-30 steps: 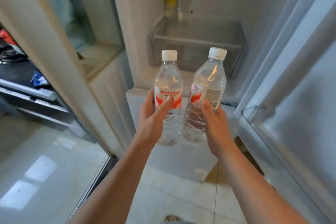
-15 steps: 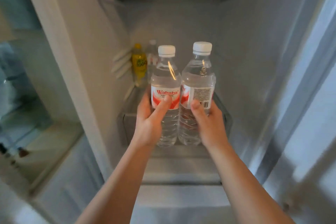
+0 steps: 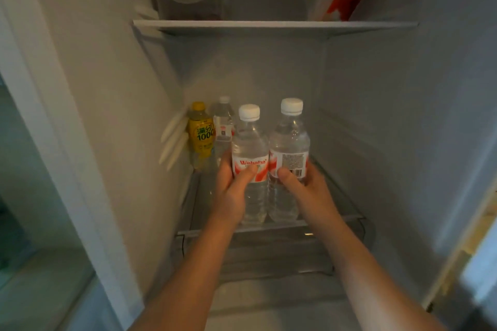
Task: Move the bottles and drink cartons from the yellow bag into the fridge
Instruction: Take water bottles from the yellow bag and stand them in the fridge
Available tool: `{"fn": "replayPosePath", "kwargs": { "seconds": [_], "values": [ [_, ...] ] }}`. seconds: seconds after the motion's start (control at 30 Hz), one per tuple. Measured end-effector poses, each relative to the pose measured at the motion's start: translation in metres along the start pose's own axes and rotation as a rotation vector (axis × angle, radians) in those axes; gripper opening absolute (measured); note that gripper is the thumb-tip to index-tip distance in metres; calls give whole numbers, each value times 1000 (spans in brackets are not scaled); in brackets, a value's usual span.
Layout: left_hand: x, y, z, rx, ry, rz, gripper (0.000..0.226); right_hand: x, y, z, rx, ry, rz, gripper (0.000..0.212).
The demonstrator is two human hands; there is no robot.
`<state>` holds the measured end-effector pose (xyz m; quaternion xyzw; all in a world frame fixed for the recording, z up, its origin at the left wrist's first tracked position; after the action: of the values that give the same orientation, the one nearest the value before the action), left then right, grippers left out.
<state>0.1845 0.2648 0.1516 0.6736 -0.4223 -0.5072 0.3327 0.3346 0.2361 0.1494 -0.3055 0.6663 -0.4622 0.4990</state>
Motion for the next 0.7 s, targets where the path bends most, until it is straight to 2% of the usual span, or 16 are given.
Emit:
{"fn": "replayPosePath", "kwargs": {
  "seconds": [0.27,0.47,0.53,0.63,0.7],
  "values": [
    [-11,-28,9,-28,57,25,63,-14,28,-12,28,-55,-70,35],
    [-13,-39,13,-134,-27,54,70,-15,45,-10,66,-76,-80,48],
    [-10,-44,18,-226,-74,82,73,-16,51,-6,95,-127,-76,55],
    [-2,-52,35,-515,-112,79,74,-14,61,5,174,-254,-131,78],
    [4,-57,48,-677,-135,76,73,-12,67,13,282,-287,-161,85]
  ]
}}
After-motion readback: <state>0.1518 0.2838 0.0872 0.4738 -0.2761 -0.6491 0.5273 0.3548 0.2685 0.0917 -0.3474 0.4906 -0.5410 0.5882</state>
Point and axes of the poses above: each hand's wrist, its own x-axis away from the middle knuckle, its own z-axis out of the back of the hand, y = z × x, the point moved 2 cm from there along -x, towards the middle knuckle, and after that the axes turned 10 degrees about y, right-handed, at the moved point
